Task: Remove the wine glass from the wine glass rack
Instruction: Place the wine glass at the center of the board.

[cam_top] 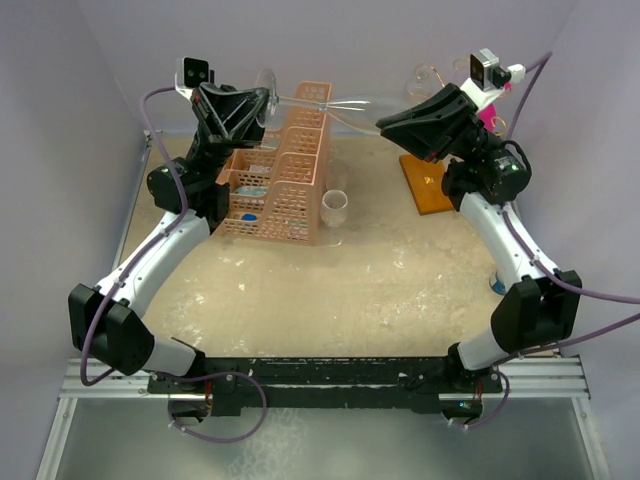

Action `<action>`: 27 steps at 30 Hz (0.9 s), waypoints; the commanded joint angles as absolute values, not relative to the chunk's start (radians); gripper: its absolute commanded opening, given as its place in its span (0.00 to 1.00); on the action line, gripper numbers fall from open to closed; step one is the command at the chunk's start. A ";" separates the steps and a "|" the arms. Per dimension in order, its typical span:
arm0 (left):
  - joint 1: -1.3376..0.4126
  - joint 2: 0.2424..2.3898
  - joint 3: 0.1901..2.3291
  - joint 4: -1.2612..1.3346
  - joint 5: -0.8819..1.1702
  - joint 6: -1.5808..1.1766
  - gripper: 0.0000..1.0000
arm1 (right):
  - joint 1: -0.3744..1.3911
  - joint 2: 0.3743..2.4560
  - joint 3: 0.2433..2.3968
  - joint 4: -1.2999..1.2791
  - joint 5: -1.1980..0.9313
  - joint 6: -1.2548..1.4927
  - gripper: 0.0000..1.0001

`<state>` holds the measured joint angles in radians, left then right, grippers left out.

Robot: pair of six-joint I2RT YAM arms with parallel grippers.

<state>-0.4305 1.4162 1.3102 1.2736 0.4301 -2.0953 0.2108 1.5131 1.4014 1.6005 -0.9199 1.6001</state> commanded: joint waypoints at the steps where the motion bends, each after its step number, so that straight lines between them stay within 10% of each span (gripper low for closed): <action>1: -0.436 1.387 1.306 1.348 0.430 -2.451 0.00 | 0.219 1.535 1.465 2.102 -0.923 1.680 0.02; 6: -0.436 1.350 1.273 1.323 0.432 -2.388 0.44 | 0.219 1.538 1.472 2.161 -0.945 1.699 0.00; 16: -0.433 1.219 1.077 1.188 0.443 -2.186 0.62 | 0.160 1.494 1.365 2.170 -0.920 1.672 0.00; 20: -0.433 1.192 1.009 1.176 0.446 -2.155 0.99 | 0.123 1.503 1.342 2.205 -0.898 1.705 0.00; 27: -0.432 1.113 0.895 1.042 0.470 -1.989 0.99 | 0.056 1.474 1.277 2.157 -0.900 1.723 0.00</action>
<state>-0.4324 1.1847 0.9321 1.1446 0.4397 -2.0911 0.0872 1.5192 1.2999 1.6051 -0.9352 1.7107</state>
